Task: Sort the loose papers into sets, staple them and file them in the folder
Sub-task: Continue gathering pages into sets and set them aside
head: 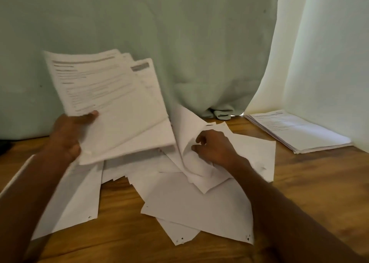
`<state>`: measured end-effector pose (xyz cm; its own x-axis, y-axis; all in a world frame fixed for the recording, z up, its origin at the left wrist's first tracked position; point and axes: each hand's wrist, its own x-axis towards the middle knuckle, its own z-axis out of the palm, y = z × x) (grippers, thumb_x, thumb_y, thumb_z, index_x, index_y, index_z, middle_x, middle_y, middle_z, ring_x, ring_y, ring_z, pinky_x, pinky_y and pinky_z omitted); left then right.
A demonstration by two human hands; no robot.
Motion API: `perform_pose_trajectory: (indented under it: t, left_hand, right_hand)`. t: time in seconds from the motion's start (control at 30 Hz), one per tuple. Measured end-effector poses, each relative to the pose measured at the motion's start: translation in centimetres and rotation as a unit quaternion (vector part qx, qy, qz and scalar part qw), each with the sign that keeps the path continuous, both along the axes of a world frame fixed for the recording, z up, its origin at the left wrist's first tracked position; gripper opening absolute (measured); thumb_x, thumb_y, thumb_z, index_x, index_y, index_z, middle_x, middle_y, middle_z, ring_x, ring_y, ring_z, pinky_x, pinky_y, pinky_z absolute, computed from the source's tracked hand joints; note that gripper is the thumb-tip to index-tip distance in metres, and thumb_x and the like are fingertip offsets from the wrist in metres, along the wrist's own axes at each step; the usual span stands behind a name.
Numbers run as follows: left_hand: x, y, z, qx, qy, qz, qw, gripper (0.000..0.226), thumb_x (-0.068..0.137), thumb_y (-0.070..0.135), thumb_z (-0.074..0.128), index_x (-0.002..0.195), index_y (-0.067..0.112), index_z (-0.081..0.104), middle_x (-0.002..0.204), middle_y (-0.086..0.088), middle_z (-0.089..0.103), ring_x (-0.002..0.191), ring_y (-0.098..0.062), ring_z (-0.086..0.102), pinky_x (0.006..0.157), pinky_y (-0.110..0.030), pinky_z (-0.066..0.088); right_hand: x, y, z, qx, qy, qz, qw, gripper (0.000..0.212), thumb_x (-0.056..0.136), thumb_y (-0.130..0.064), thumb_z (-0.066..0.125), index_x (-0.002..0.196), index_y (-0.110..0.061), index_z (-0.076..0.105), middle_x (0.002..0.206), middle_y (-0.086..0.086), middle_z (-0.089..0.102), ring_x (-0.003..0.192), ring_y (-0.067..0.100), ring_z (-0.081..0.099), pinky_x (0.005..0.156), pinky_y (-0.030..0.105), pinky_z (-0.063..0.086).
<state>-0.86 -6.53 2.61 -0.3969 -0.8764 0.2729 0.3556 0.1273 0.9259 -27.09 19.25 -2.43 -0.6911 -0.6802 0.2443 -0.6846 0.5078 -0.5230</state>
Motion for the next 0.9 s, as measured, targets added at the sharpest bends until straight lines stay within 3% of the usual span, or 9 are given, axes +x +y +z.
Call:
perform_pose_trajectory:
  t: [0.13,0.27,0.33,0.5,0.6,0.67,0.77,0.83,0.9]
  left_hand:
    - [2.8,-3.3,0.1,0.055,0.050,0.015,0.997,0.049,0.099,0.020,0.067,0.146,0.012,0.056,0.146,-0.006,0.060,0.132,-0.022,0.060,0.111,-0.040,0.049]
    - [3.2,-1.9,-0.2,0.089,0.058,0.026,0.994,0.043,0.102,0.020,0.062,0.144,0.010,0.057,0.146,-0.002,0.060,0.118,-0.014,0.065,0.100,-0.030,0.056]
    - [2.5,-1.2,-0.2,0.087,0.058,0.026,0.994,0.043,0.101,0.014,0.063,0.143,0.009,0.058,0.144,-0.001,0.062,0.121,-0.015,0.065,0.104,-0.032,0.054]
    - [1.2,-0.1,-0.2,0.085,0.050,0.010,0.995,0.042,0.099,0.009,0.065,0.141,0.010,0.061,0.140,-0.002,0.064,0.110,-0.015,0.066,0.108,-0.037,0.051]
    - [0.7,0.1,-0.3,0.094,0.046,0.012,0.994,0.043,0.097,0.010,0.068,0.140,0.009,0.062,0.138,-0.002,0.065,0.110,-0.017,0.067,0.098,-0.034,0.056]
    - [0.3,0.2,-0.9,0.101,0.036,0.010,0.994,0.043,0.096,0.009,0.069,0.138,0.009,0.063,0.135,-0.002,0.067,0.103,-0.015,0.069,0.088,-0.030,0.059]
    - [-0.3,0.3,-1.6,0.115,0.025,0.001,0.993,0.026,0.096,0.007,0.068,0.122,0.012,0.070,0.125,-0.001,0.070,0.091,-0.011,0.070,0.071,-0.024,0.062]
    - [-0.3,0.2,-1.7,0.118,0.017,0.006,0.993,0.022,0.097,0.008,0.068,0.118,0.015,0.071,0.125,0.000,0.069,0.091,-0.012,0.069,0.067,-0.024,0.062]
    - [0.1,-0.3,-1.9,0.117,0.018,0.014,0.993,0.036,0.097,0.009,0.069,0.132,0.013,0.067,0.133,-0.001,0.068,0.109,-0.018,0.068,0.080,-0.028,0.062]
  right_hand:
    - [0.4,-0.5,-0.6,0.059,0.050,0.046,0.996,0.044,0.084,-0.064,0.071,0.114,-0.031,0.067,0.121,-0.004,0.055,0.108,0.015,0.052,0.092,0.034,0.049]
    - [1.8,-1.0,-0.8,0.038,0.053,0.110,0.992,0.036,0.088,-0.060,0.069,0.116,-0.037,0.069,0.124,-0.006,0.056,0.119,0.016,0.050,0.104,0.037,0.045]
    - [2.6,-1.1,-1.0,0.019,0.046,0.159,0.986,0.033,0.090,-0.056,0.069,0.116,-0.036,0.071,0.126,-0.008,0.061,0.122,0.014,0.051,0.108,0.036,0.041]
    - [4.1,-1.4,-0.6,-0.065,-0.033,0.227,0.971,0.023,0.098,-0.026,0.067,0.120,-0.030,0.072,0.127,-0.015,0.066,0.101,0.003,0.060,0.086,0.008,0.044]
    - [3.6,-1.3,-0.3,-0.100,0.008,0.139,0.985,0.031,0.099,-0.011,0.060,0.124,-0.026,0.069,0.130,-0.010,0.066,0.109,0.007,0.061,0.100,0.026,0.050]
    - [2.3,-0.6,-0.1,-0.026,0.067,0.026,0.997,0.032,0.099,-0.030,0.062,0.131,-0.027,0.062,0.137,-0.002,0.061,0.125,0.019,0.055,0.108,0.041,0.045]
    - [0.6,0.6,0.0,0.125,0.067,-0.076,0.987,0.068,0.089,-0.072,0.057,0.136,-0.023,0.054,0.140,0.005,0.055,0.131,0.029,0.047,0.105,0.050,0.038]
    - [0.4,0.7,0.1,0.142,0.066,-0.087,0.984,0.077,0.085,-0.078,0.057,0.137,-0.022,0.053,0.141,0.006,0.052,0.132,0.031,0.045,0.105,0.052,0.036]
    - [0.4,0.3,0.1,0.117,0.051,-0.085,0.988,0.075,0.084,-0.072,0.064,0.139,-0.022,0.051,0.143,0.006,0.052,0.134,0.030,0.045,0.106,0.052,0.035]
